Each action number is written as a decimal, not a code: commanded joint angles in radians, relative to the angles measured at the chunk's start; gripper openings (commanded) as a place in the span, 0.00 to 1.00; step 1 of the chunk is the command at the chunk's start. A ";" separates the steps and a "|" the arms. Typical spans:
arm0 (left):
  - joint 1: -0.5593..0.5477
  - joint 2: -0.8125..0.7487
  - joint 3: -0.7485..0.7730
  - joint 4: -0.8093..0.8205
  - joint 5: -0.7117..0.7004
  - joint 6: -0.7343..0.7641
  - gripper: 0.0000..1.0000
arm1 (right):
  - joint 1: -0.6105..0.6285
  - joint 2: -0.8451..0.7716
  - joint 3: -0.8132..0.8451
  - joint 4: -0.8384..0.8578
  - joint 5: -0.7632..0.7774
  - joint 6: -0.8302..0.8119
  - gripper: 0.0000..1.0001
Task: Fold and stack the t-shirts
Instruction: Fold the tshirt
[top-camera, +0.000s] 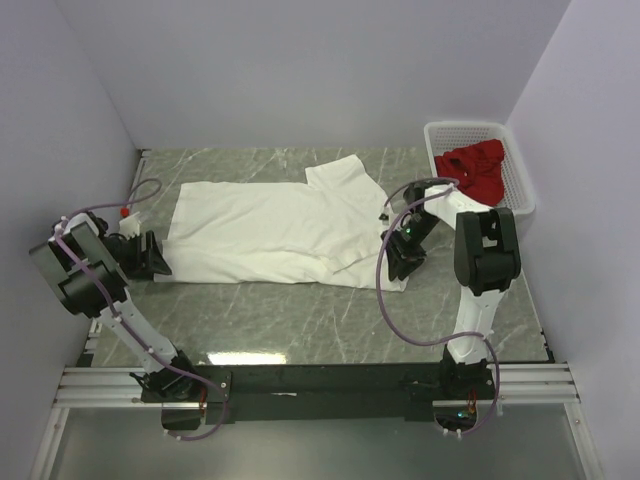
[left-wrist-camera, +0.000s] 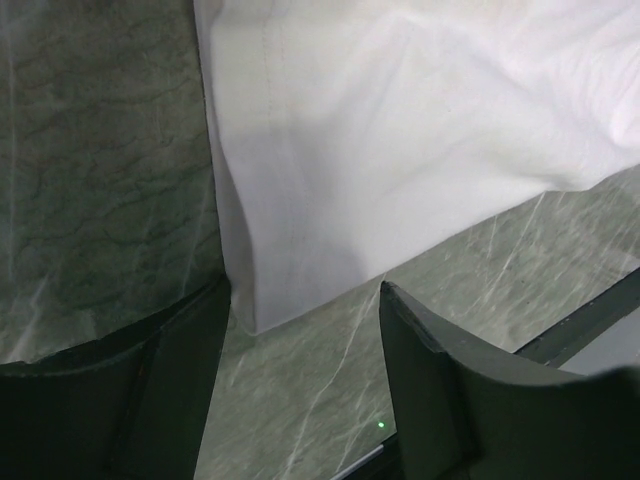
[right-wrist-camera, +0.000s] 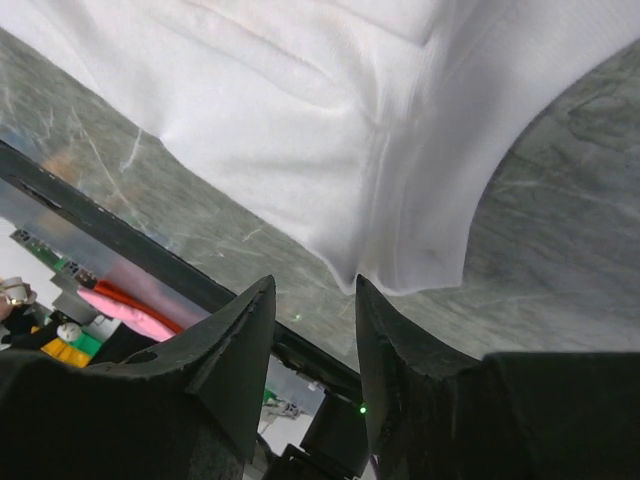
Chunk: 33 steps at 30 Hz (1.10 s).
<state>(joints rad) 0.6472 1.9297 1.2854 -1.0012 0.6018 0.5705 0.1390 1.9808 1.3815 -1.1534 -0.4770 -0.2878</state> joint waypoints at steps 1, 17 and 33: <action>-0.001 0.012 0.041 0.009 0.049 -0.011 0.66 | -0.009 0.012 0.017 0.014 -0.034 0.019 0.45; -0.001 0.025 0.066 -0.033 0.133 0.022 0.46 | -0.018 0.036 0.042 0.011 -0.038 0.024 0.33; -0.001 0.064 0.087 -0.022 0.105 -0.023 0.15 | -0.042 0.049 0.048 0.000 -0.041 0.004 0.00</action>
<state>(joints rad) 0.6464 1.9869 1.3338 -1.0153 0.6952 0.5552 0.1066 2.0251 1.3952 -1.1378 -0.5068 -0.2646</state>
